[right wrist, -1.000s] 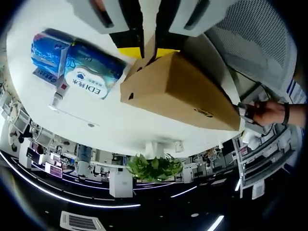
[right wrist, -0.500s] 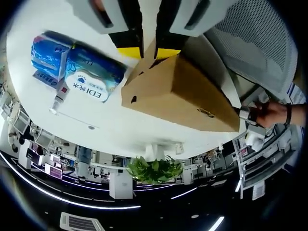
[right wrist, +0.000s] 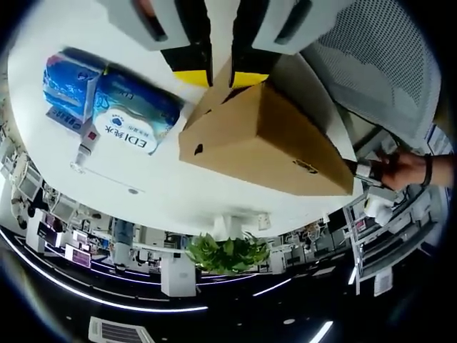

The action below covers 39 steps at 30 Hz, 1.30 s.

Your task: Operate the shoe box by opening the lid, removing the specified soft item, and placing it in the target area until the item is outside and the box remains undamaged.

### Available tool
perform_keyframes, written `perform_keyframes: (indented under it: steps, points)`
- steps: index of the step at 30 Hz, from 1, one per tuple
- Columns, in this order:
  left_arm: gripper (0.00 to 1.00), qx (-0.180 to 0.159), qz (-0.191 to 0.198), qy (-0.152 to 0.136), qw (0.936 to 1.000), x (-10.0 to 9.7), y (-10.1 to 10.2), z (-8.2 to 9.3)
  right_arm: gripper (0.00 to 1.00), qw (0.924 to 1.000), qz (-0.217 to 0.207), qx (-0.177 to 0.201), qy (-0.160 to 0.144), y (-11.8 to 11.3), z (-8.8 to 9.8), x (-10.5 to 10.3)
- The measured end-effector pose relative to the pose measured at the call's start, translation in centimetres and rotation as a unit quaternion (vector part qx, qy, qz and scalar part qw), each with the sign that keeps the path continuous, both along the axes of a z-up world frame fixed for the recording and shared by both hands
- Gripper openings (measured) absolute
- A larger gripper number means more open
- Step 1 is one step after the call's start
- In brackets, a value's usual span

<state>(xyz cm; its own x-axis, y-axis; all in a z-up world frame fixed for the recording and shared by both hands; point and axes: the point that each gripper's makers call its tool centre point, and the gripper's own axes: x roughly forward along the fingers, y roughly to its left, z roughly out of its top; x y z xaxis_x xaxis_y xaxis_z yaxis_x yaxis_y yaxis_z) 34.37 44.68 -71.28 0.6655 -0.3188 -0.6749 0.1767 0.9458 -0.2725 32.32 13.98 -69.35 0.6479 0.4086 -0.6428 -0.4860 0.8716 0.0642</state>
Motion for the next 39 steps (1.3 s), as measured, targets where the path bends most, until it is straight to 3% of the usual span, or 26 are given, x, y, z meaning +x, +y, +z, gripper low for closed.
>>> perform_keyframes:
  steps: [20, 39]
  points:
    - [0.19, 0.031, -0.026, -0.015, 0.9991, -1.1, 0.8, 0.8, 0.04, 0.9999, 0.000, 0.008, 0.008, 0.2, -0.4, -0.3]
    - [0.19, 0.035, -0.032, -0.016, 0.9987, -1.7, 1.0, 1.1, 0.04, 0.9998, 0.001, 0.011, 0.018, 0.4, -1.4, -0.5]
